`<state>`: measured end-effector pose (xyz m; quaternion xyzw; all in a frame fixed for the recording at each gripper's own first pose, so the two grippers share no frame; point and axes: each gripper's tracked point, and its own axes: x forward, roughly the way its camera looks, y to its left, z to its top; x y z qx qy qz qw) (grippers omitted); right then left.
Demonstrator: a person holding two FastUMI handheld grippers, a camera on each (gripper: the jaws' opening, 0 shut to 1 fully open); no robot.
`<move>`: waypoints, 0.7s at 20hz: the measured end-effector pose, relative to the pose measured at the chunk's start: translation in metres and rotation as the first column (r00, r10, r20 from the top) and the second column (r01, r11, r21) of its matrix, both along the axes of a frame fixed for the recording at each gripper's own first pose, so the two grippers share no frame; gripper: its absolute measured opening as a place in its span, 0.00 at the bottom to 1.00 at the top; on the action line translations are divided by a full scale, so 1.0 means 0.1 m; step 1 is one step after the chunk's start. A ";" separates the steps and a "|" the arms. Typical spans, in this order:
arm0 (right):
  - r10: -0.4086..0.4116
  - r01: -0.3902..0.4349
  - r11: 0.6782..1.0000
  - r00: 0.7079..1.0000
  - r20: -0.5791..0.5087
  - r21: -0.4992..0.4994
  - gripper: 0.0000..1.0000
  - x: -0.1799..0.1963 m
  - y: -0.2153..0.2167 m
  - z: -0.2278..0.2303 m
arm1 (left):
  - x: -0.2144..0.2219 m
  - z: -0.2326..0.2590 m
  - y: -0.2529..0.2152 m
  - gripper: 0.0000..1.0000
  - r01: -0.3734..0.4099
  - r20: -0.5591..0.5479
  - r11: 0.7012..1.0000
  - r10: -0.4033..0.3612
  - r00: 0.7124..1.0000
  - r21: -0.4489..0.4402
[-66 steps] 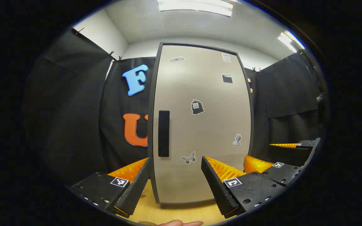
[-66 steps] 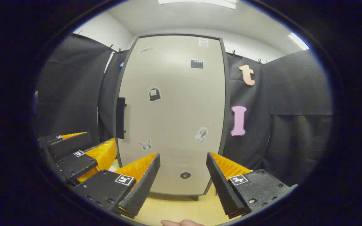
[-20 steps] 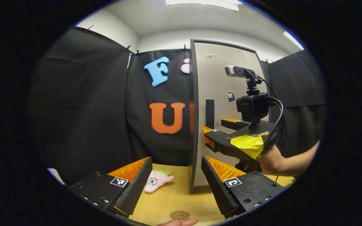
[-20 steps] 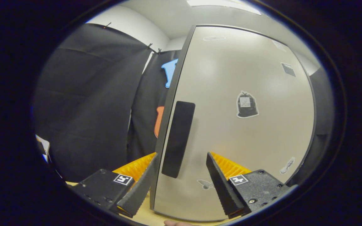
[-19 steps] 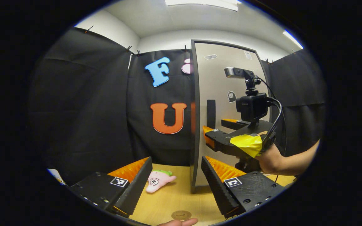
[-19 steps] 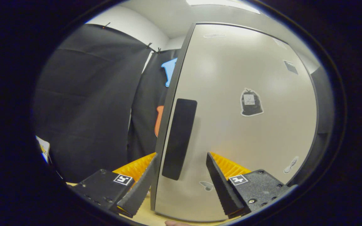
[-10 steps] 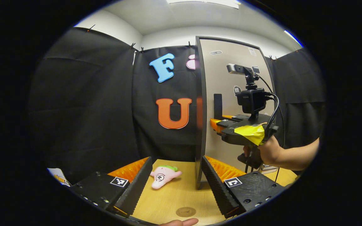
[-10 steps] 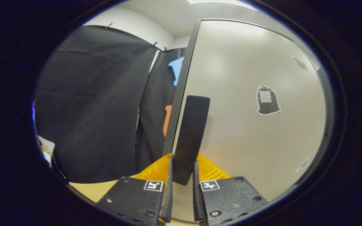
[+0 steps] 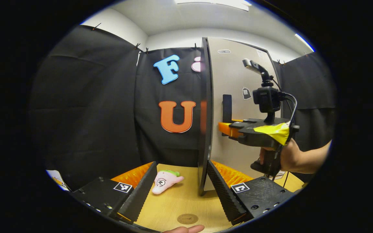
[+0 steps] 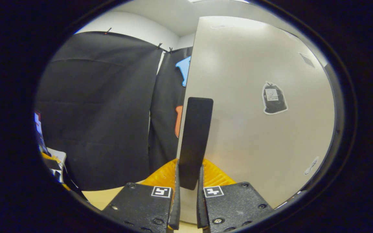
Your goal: Open the cabinet door with the right hand, grasp the bottle in the cabinet with the left hand and place it on the coaster, then close the cabinet door with the right hand.
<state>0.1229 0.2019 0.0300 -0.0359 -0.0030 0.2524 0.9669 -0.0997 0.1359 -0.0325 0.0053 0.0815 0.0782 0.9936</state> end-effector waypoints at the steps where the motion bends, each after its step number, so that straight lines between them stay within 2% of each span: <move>1: 0.011 -0.011 1.000 1.000 -0.006 0.001 0.23 -0.05 -0.01 0.00 | -0.01 -0.01 0.00 0.95 0.005 0.003 1.000 -0.005 1.000 -0.004; 11: 0.102 -0.103 0.995 0.994 -0.047 -0.015 0.20 -0.35 -0.10 -0.02 | -0.17 -0.18 -0.07 0.95 0.056 -0.016 0.998 -0.057 0.998 -0.033; 14: 0.146 -0.147 0.989 0.987 -0.069 -0.009 0.20 -0.45 -0.11 -0.01 | -0.40 -0.28 -0.08 0.95 0.059 -0.032 0.998 -0.060 0.998 -0.031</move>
